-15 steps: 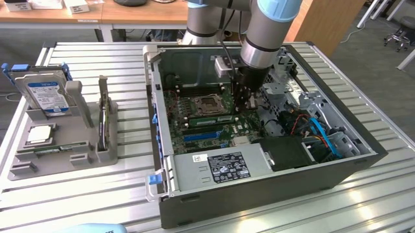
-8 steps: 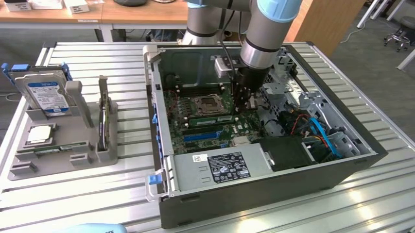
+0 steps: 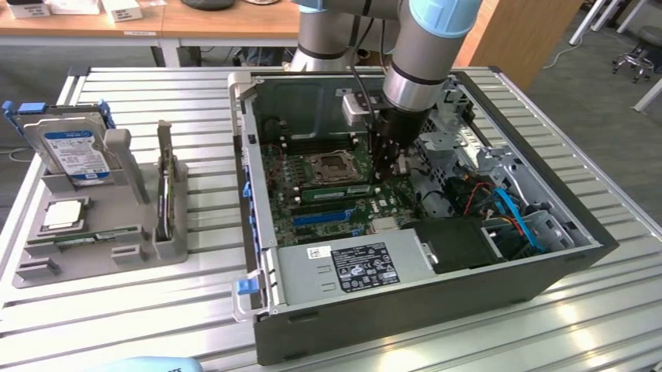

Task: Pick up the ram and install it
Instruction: 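Press down the ram until it locks into place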

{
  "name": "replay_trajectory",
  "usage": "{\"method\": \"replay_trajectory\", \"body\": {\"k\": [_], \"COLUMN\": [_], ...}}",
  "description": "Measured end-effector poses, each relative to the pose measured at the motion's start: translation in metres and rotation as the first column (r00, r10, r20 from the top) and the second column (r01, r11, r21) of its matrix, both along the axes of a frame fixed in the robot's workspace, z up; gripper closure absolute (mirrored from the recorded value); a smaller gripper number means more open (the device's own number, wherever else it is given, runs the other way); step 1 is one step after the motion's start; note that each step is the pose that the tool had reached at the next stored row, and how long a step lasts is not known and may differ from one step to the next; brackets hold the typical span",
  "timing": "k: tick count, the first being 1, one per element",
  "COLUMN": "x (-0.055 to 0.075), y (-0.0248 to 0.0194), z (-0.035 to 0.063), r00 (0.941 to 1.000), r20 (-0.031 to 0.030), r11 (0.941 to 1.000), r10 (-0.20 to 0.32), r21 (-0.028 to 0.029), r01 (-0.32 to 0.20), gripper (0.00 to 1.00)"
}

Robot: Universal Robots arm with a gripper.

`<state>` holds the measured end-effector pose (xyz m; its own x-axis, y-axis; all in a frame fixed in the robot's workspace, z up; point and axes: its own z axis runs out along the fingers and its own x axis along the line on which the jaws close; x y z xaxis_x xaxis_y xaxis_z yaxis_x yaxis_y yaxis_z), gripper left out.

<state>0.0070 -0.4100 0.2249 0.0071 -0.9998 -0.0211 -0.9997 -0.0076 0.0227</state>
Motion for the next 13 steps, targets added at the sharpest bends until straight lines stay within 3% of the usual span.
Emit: {"method": "replay_trajectory", "body": {"k": [13], "x": [0.0000], "y": [0.0000], "z": [-0.0017], "r00": [1.0000], "r20": [0.0000], "r11": [1.0000], "r10": [0.000], "r21": [0.0001], "r01": [0.000], "gripper": [0.90]}}
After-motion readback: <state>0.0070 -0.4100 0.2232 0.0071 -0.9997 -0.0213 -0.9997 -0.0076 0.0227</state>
